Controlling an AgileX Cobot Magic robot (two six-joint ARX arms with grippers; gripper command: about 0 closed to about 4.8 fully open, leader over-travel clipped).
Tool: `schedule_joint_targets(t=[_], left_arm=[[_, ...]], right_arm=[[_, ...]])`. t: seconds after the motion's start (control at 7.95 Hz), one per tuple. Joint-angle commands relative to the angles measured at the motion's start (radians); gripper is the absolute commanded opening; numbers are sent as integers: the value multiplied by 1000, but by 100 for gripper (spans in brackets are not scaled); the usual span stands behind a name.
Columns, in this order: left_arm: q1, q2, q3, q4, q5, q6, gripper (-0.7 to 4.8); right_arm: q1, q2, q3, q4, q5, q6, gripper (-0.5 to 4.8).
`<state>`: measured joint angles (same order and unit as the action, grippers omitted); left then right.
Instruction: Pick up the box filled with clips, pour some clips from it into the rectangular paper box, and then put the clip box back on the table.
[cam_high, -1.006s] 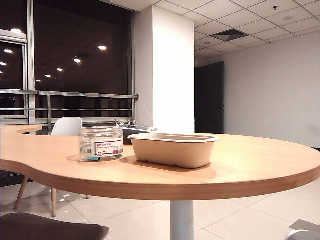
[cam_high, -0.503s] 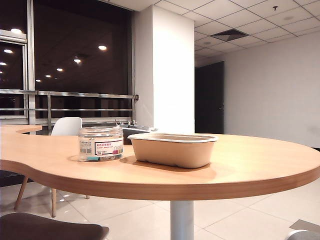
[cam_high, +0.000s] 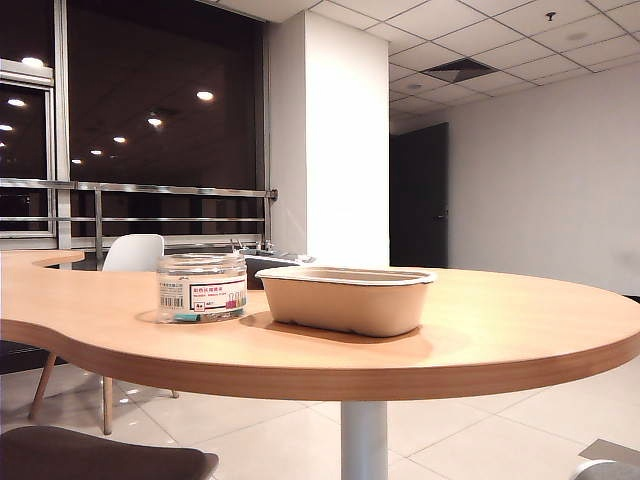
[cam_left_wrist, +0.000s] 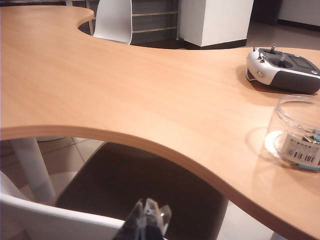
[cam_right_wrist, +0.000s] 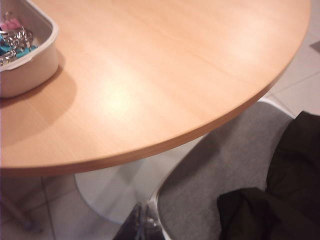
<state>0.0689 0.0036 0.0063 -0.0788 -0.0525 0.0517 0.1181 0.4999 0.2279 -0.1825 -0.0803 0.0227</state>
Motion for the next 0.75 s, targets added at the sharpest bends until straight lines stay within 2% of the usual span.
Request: schedule_joint_targets(t=[0.13,0.38,0.63,0.75], left_arm=[[2,-1,1,9,4,0,-1],[2,-1,0,9,4,0,-1],[2,0,1,6,5,0,-1],[2,-1,1,5,8,0,-1]], right_arm=[[-8,-315,-90,7,86,3,0],[-8,-503,-163,17,87,3,0],[-16,-498,-219,98,89,4,0],[-20,-498,-224,73,117,6,0]])
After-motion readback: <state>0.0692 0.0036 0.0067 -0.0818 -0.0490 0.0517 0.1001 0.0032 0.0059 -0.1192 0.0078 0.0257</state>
